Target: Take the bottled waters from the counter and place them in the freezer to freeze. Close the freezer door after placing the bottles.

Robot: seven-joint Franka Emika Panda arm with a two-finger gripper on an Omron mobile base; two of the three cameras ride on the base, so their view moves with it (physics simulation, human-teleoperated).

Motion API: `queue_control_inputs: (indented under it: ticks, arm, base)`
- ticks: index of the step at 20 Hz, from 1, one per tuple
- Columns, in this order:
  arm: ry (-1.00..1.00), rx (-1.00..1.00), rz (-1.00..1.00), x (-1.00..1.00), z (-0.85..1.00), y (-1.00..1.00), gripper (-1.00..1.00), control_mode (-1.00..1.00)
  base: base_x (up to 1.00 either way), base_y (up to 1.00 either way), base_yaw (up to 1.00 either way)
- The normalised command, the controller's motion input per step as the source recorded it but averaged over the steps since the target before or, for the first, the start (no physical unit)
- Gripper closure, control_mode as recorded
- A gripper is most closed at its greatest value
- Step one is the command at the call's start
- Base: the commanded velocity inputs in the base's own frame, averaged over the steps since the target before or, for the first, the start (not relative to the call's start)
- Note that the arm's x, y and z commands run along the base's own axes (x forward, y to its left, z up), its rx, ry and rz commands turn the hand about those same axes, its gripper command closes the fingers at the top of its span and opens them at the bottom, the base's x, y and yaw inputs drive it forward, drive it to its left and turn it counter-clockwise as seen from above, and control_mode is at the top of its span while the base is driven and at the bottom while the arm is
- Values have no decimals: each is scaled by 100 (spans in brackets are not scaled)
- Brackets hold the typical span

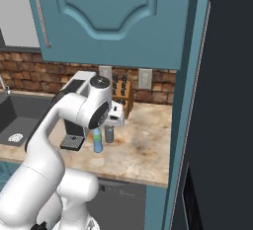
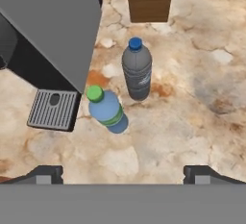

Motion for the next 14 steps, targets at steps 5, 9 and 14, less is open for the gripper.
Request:
queue_control_inputs:
  ticks: [5,9,14]
  arm:
    - [-11,0,11,0,-37,33,-100,-100]
    - [0,0,12,0,-47,19,-100,-100]
    - [0,0,5,0,-9,0,-100,-100]
  base:
    - [0,0,0]
    - [0,0,0]
    - [0,0,0]
